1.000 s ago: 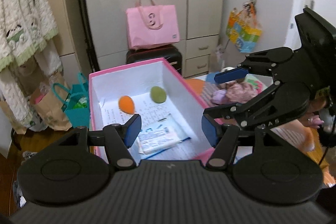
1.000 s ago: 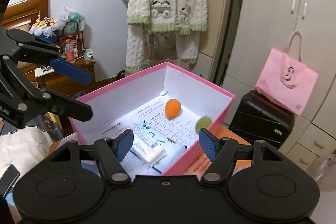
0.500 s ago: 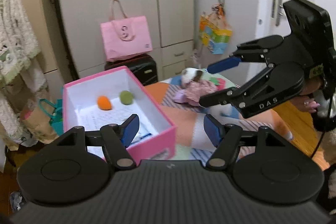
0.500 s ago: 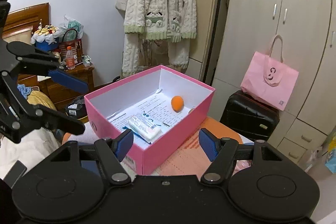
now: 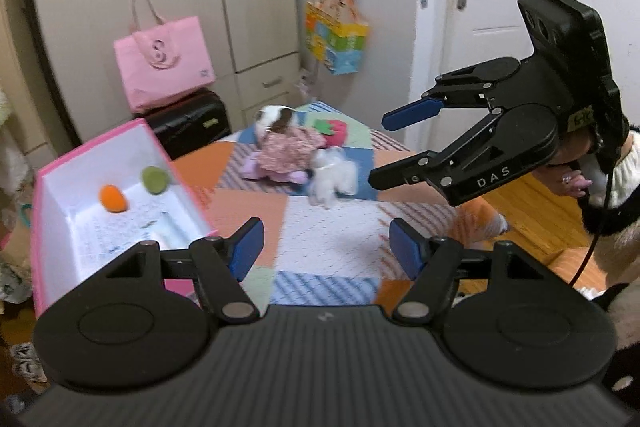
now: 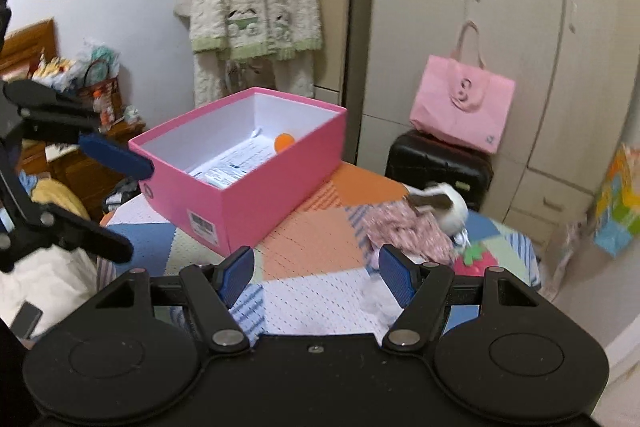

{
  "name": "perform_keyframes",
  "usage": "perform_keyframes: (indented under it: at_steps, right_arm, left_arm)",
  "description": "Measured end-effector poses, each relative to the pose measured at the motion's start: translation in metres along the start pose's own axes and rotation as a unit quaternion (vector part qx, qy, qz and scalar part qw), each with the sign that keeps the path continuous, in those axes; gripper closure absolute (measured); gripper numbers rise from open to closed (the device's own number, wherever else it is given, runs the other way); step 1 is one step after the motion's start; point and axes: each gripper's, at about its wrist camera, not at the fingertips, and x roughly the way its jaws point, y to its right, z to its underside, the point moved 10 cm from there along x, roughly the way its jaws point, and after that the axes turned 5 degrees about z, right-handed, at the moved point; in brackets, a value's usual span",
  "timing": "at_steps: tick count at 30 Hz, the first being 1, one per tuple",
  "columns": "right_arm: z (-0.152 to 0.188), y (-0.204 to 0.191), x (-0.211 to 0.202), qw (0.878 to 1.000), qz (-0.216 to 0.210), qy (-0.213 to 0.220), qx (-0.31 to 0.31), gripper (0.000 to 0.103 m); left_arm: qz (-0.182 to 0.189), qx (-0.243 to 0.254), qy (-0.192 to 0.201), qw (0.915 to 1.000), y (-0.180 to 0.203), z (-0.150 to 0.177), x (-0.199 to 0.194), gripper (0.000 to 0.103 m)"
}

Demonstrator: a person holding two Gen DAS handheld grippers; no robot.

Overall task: Organize soft objects
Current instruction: 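Withdraw both tools from the box back toward the table, then move the left tool to the white mesh puff while the right tool approaches the pink strawberry plush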

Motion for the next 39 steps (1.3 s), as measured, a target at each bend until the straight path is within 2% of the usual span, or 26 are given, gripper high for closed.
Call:
perform_keyframes:
  at_steps: [4,8,11,15,19,25,30,34,39]
  right_arm:
    - [0.014,0.019,0.001,1.000,0.001,0.000,0.027,0.029]
    - [0.028,0.042,0.006,0.999,0.008,-0.006,0.050,0.029]
    - [0.037,0.061,0.013,0.998,0.017,-0.011,0.063,0.029]
    - [0.047,0.080,0.025,0.997,0.024,-0.013,0.074,0.029]
    - [0.056,0.096,0.041,0.997,0.027,-0.012,0.072,0.029]
    - [0.066,0.122,0.065,0.995,0.034,0.017,0.094,0.029]
    - [0.064,0.150,0.086,0.991,0.055,0.048,0.115,0.029]
    - [0.060,0.164,0.106,0.991,0.061,0.055,0.103,0.029]
    - [0.058,0.171,0.131,0.994,0.051,0.040,0.091,0.029]
  left_arm:
    - [0.025,-0.006,0.004,0.9997,0.007,-0.004,0.023,0.035]
    - [0.032,-0.009,0.009,0.9994,0.007,-0.006,0.048,0.035]
    - [0.029,-0.023,0.015,0.9992,0.001,-0.006,0.070,0.035]
    - [-0.007,-0.009,0.006,0.9999,-0.007,0.000,0.104,0.035]
    - [0.008,-0.034,-0.002,0.9994,-0.010,0.003,0.133,0.035]
    - [0.021,-0.048,0.029,0.9982,-0.011,0.000,0.169,0.035]
    - [0.038,-0.076,0.043,0.9954,-0.012,-0.005,0.198,0.035]
    - [0.014,-0.061,0.026,0.9977,-0.014,-0.003,0.224,0.035]
    - [-0.008,-0.045,0.027,0.9986,-0.012,-0.003,0.241,0.035]
